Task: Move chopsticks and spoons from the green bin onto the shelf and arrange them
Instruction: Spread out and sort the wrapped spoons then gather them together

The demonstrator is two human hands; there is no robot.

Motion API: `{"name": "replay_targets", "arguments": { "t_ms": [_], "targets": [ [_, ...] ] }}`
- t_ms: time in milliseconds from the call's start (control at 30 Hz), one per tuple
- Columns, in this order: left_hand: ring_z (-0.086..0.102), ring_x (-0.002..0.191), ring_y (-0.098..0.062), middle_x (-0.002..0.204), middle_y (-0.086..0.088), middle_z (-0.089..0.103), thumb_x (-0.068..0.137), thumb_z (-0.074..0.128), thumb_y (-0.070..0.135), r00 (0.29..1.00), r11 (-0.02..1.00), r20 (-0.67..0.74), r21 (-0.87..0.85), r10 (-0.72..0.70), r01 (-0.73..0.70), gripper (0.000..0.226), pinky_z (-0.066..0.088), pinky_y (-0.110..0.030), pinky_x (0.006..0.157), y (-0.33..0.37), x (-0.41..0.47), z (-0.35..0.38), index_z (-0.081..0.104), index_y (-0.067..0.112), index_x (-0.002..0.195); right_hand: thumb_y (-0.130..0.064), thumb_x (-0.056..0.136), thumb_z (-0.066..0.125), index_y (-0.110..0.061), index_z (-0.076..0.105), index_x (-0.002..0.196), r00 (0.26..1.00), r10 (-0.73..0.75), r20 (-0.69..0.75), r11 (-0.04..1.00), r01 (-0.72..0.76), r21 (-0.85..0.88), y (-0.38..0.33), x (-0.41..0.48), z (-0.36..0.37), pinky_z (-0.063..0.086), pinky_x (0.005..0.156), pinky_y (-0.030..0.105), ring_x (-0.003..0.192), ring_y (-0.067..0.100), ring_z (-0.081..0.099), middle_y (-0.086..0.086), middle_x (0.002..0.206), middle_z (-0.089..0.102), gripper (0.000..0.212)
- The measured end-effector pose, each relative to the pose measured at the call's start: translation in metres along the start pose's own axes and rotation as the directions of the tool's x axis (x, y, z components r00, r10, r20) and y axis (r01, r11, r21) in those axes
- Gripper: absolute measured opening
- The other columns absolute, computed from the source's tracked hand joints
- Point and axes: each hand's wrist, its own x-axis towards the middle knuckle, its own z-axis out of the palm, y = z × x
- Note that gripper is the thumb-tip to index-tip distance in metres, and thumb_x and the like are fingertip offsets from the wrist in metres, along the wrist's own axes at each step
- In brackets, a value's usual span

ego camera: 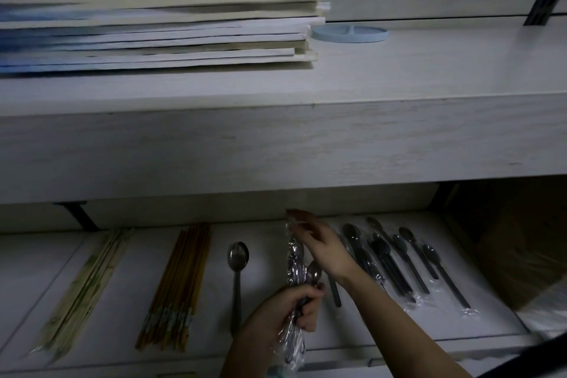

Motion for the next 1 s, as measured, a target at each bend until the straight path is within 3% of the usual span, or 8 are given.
{"name": "replay_targets", "arguments": {
  "t_ms": [133, 433, 533, 633, 733, 800, 900, 1000],
  "targets": [
    [0.031, 0.030, -0.007, 0.041, 0.006, 0.037, 0.069, 0.054, 0.013, 0.999, 0.998, -0.039, -0.065, 0.021, -0.023, 0.007, 0.033, -0.018, 0.040, -0.003, -0.003, 0.002, 0.047, 0.013, 0.071, -0.014, 0.086, 0.064, -0.019, 0.069, 0.085, 1.000, 0.015, 0.008, 0.997, -0.014, -0.075, 0.004, 0.002, -0.007, 0.046, 0.077, 0.027, 0.079, 0.007, 0.059, 0.001, 0.084, 0.067, 0.007],
    [0.032, 0.032, -0.006, 0.046, 0.004, 0.039, 0.080, 0.055, 0.010, 0.992, 0.975, -0.118, -0.211, 0.048, -0.073, 0.020, 0.034, -0.017, 0.038, 0.000, 0.001, 0.005, 0.047, 0.013, 0.063, -0.010, 0.088, 0.061, -0.021, 0.065, 0.072, 0.977, 0.119, 0.175, 0.990, -0.104, -0.096, -0.002, -0.001, -0.014, 0.043, 0.059, 0.013, 0.056, -0.006, 0.056, -0.008, 0.066, 0.064, 0.020],
    [0.028, 0.028, -0.005, 0.042, 0.005, 0.035, 0.074, 0.059, 0.017, 0.981, 0.953, -0.178, -0.273, 0.081, -0.128, 0.027, 0.028, -0.016, 0.035, 0.001, 0.006, 0.004, 0.046, 0.014, 0.050, -0.006, 0.090, 0.053, -0.022, 0.066, 0.081, 0.995, 0.101, -0.004, 0.994, -0.102, -0.039, 0.002, -0.005, -0.015, 0.046, 0.071, 0.014, 0.073, -0.006, 0.061, -0.012, 0.079, 0.066, 0.022],
    [0.027, 0.025, -0.005, 0.036, 0.006, 0.034, 0.080, 0.058, 0.016, 0.963, 0.915, -0.260, -0.369, 0.064, -0.160, 0.031, 0.024, -0.016, 0.032, -0.002, 0.007, -0.005, 0.044, 0.015, 0.052, -0.018, 0.094, 0.052, -0.013, 0.067, 0.099, 0.940, 0.216, -0.262, 0.973, -0.230, -0.020, 0.022, -0.018, -0.032, 0.049, 0.076, 0.029, 0.088, 0.019, 0.063, 0.005, 0.094, 0.069, 0.017],
    [0.033, 0.026, -0.007, 0.036, 0.005, 0.037, 0.089, 0.053, 0.018, 0.938, 0.889, -0.344, -0.421, 0.029, -0.182, 0.029, 0.028, -0.016, 0.031, -0.007, 0.004, -0.015, 0.047, 0.012, 0.061, -0.025, 0.094, 0.050, -0.018, 0.063, 0.097, 0.894, 0.294, -0.339, 0.892, -0.384, -0.239, 0.044, -0.046, -0.062, 0.049, 0.076, 0.026, 0.088, 0.015, 0.062, 0.003, 0.099, 0.067, 0.015],
    [0.041, 0.031, -0.008, 0.042, 0.001, 0.044, 0.090, 0.054, 0.017, 0.914, 0.870, -0.405, -0.447, 0.011, -0.209, 0.027, 0.036, -0.016, 0.033, -0.010, 0.003, -0.018, 0.051, 0.010, 0.065, -0.026, 0.093, 0.052, -0.029, 0.055, 0.087, 0.895, 0.320, -0.310, 0.818, -0.426, -0.385, 0.055, -0.067, -0.077, 0.047, 0.072, 0.022, 0.081, 0.008, 0.059, 0.000, 0.096, 0.065, 0.007],
    [0.040, 0.032, -0.008, 0.047, 0.000, 0.047, 0.093, 0.051, 0.017, 0.899, 0.854, -0.438, -0.462, 0.014, -0.238, 0.026, 0.035, -0.016, 0.034, -0.012, 0.005, -0.022, 0.051, 0.009, 0.068, -0.043, 0.085, 0.060, -0.035, 0.050, 0.081, 0.902, 0.361, -0.238, 0.673, -0.429, -0.603, 0.066, -0.087, -0.079, 0.053, 0.074, 0.026, 0.074, 0.006, 0.058, -0.006, 0.082, 0.062, 0.014],
    [0.035, 0.028, -0.006, 0.042, 0.003, 0.044, 0.091, 0.051, 0.018, 0.909, 0.857, -0.417, -0.464, 0.012, -0.224, 0.026, 0.031, -0.016, 0.032, -0.014, 0.011, -0.025, 0.047, 0.010, 0.067, -0.052, 0.077, 0.064, -0.027, 0.057, 0.098, 0.894, 0.339, -0.294, 0.561, -0.443, -0.700, 0.070, -0.093, -0.068, 0.051, 0.075, 0.029, 0.090, 0.016, 0.063, -0.005, 0.096, 0.064, 0.034]
  ]
}}
